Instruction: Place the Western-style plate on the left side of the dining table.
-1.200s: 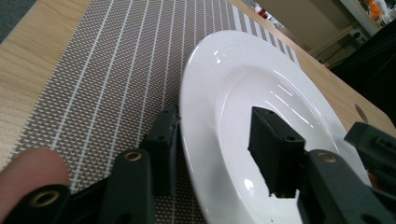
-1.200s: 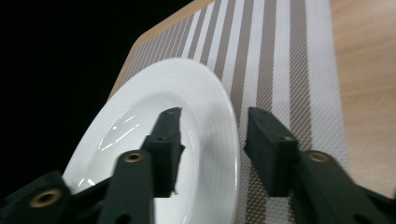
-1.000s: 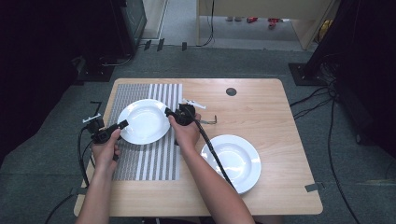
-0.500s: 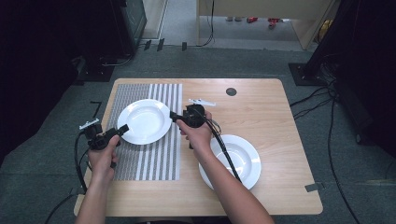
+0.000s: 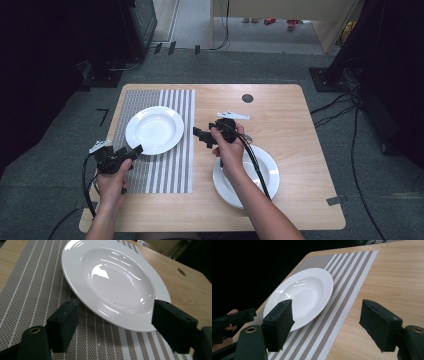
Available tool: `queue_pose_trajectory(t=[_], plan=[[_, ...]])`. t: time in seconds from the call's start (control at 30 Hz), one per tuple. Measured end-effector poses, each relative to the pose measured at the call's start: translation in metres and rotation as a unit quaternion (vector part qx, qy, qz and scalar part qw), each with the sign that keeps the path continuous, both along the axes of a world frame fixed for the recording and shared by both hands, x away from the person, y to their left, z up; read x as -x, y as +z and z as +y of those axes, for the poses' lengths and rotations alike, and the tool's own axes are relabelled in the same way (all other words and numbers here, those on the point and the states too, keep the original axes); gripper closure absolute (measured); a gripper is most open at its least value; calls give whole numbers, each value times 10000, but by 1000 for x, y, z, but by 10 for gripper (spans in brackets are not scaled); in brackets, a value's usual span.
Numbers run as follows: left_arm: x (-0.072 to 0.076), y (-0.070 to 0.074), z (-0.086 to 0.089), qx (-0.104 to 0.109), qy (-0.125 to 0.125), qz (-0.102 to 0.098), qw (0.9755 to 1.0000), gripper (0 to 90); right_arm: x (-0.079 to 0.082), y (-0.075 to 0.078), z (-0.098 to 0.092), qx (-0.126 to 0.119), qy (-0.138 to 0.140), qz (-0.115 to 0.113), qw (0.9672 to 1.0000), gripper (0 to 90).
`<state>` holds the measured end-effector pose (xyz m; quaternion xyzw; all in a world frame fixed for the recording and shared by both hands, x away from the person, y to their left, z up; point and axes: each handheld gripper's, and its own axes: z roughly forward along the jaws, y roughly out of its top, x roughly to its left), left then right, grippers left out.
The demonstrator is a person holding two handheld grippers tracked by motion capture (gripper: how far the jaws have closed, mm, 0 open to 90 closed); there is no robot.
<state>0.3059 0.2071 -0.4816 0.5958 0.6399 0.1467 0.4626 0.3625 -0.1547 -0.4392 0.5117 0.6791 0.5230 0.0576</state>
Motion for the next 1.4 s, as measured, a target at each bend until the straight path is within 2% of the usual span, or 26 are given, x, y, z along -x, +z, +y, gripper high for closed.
queue_pose_trajectory(t=[0.1, 0.23, 0.3, 0.53, 0.57, 0.6, 0.97, 1.27, 1.4], plan=[[5, -3, 0, -58, 36, 3, 10000, 187, 9, 4, -14, -57, -28, -64, 10000, 256], [11, -5, -3, -324, 60, 58, 9994, 186, 15, 6, -26, -57, -76, -91, 9999, 255], [15, -7, -4, -388, 38, 60, 9992, 185, 19, 6, -35, -47, -113, -116, 9999, 255], [27, -13, -2, -500, 155, 195, 9984, 186, 34, 3, -68, -59, -265, -158, 9995, 252], [28, -14, -1, -525, 157, 207, 9983, 186, 39, 1, -77, -64, -309, -165, 9994, 251], [29, -14, -1, -557, 168, 220, 9981, 186, 39, 1, -77, -64, -309, -165, 9994, 251], [46, -20, -1, -1090, 154, 262, 9936, 186, 58, -10, -124, -61, -657, -156, 9977, 251], [57, -24, 8, -1320, 267, 307, 9904, 186, 70, -17, -153, -57, -892, -134, 9959, 251], [60, -27, 10, -1418, 244, 408, 9888, 186, 74, -21, -164, -35, -993, -106, 9950, 251]])
